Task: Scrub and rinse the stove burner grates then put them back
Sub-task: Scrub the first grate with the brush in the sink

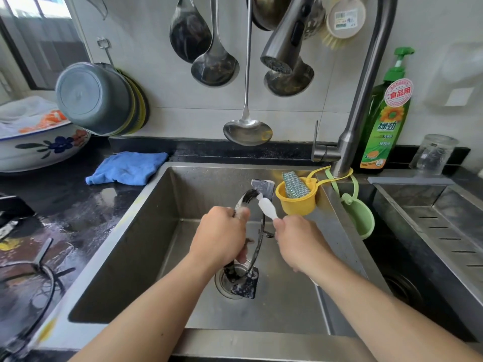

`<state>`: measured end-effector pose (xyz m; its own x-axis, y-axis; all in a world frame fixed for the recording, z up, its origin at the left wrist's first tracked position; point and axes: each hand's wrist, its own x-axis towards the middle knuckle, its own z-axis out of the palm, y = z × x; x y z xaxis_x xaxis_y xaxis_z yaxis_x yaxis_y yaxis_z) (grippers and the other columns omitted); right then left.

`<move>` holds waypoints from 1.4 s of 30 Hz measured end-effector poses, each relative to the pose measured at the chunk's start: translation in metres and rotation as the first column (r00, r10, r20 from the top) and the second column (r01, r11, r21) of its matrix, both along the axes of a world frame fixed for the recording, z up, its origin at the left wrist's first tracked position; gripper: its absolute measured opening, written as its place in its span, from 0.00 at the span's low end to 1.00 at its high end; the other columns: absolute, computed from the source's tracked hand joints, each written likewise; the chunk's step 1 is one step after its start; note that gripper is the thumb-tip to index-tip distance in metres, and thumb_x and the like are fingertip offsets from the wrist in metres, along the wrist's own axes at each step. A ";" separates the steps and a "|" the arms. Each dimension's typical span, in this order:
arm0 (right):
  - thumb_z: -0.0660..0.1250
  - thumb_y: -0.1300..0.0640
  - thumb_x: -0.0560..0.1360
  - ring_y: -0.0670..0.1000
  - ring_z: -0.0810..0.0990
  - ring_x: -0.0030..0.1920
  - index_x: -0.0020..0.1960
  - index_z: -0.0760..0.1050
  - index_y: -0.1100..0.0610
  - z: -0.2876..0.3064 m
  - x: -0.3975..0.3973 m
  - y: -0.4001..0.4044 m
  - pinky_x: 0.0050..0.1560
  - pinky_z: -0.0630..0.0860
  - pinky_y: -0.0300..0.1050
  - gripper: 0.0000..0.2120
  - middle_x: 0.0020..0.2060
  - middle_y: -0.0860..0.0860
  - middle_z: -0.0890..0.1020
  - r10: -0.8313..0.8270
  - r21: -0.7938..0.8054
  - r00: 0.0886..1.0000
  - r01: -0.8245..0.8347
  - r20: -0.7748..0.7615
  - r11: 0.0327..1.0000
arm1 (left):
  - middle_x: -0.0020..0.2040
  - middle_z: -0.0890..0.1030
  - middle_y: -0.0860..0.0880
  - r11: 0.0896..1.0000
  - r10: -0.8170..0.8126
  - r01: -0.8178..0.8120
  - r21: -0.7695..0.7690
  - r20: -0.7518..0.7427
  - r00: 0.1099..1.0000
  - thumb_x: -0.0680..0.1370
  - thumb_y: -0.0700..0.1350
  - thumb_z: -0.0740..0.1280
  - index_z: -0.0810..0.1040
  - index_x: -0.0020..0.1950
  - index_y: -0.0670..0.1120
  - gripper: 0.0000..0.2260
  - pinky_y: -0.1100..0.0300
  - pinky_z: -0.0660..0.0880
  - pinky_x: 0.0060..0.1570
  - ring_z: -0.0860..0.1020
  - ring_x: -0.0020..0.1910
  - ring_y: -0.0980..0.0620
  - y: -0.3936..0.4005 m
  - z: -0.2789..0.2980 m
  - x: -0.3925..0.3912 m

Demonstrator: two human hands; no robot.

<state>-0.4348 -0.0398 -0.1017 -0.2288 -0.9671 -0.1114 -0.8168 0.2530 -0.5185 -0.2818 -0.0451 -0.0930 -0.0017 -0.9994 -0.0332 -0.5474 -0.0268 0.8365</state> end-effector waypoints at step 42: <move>0.46 0.42 0.84 0.54 0.75 0.37 0.38 0.72 0.55 0.000 -0.008 -0.009 0.35 0.69 0.49 0.27 0.35 0.53 0.77 -0.006 -0.282 1.000 0.007 0.004 0.960 | 0.26 0.80 0.41 0.992 -0.112 0.110 -0.063 -0.037 0.993 0.84 0.52 0.59 0.73 0.37 0.41 0.20 0.55 0.75 0.34 0.82 0.27 0.43 0.013 0.006 -0.011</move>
<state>-0.4423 -0.0485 -0.1016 -0.2350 -0.9580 0.1644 -0.8137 0.1013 -0.5724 -0.2930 -0.0317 -0.0871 -0.1127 -0.9932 0.0303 -0.5100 0.0840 0.8561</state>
